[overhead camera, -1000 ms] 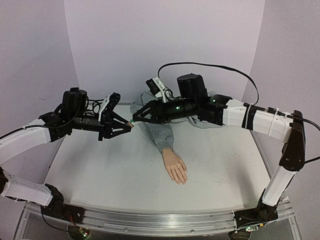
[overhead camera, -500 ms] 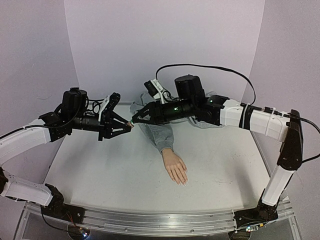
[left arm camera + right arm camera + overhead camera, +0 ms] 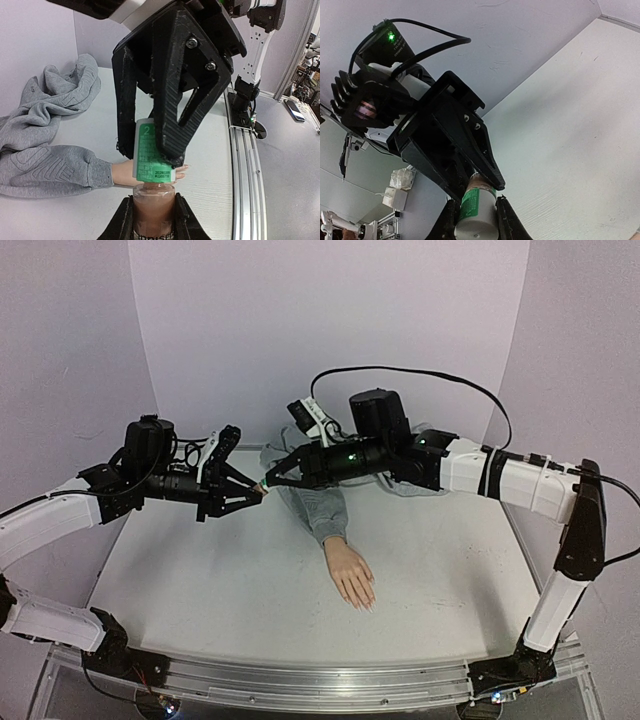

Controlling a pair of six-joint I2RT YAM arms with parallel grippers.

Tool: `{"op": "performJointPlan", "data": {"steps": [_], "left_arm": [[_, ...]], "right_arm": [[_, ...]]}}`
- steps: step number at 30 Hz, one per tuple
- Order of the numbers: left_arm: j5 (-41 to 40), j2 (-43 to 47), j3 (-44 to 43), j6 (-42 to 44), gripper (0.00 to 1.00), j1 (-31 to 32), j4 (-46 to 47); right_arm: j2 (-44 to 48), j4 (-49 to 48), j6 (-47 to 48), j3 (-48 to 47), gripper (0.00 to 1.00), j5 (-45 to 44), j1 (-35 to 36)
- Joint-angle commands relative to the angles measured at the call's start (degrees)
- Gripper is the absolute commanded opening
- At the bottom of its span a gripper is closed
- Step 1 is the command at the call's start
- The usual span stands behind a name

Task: Paint the nails

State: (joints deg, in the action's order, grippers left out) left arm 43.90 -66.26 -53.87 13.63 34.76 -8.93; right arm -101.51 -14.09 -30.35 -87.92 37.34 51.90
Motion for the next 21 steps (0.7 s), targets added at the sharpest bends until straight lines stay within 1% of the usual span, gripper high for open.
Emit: {"op": "performJointPlan", "data": {"steps": [1, 8, 21], "left_arm": [[0.93, 1.42, -0.19, 0.17, 0.0, -0.31, 3.05], [0.75, 1.24, -0.1, 0.29, 0.0, -0.31, 3.04], [0.8, 0.87, -0.04, 0.54, 0.0, -0.29, 3.04]], "right_arm": [[1.71, -1.72, 0.63, -1.49, 0.01, 0.61, 0.43], [4.5, -1.73, 1.54, 0.53, 0.0, -1.26, 0.48], [7.59, -1.73, 2.59, 2.41, 0.0, -0.35, 0.46]]}}
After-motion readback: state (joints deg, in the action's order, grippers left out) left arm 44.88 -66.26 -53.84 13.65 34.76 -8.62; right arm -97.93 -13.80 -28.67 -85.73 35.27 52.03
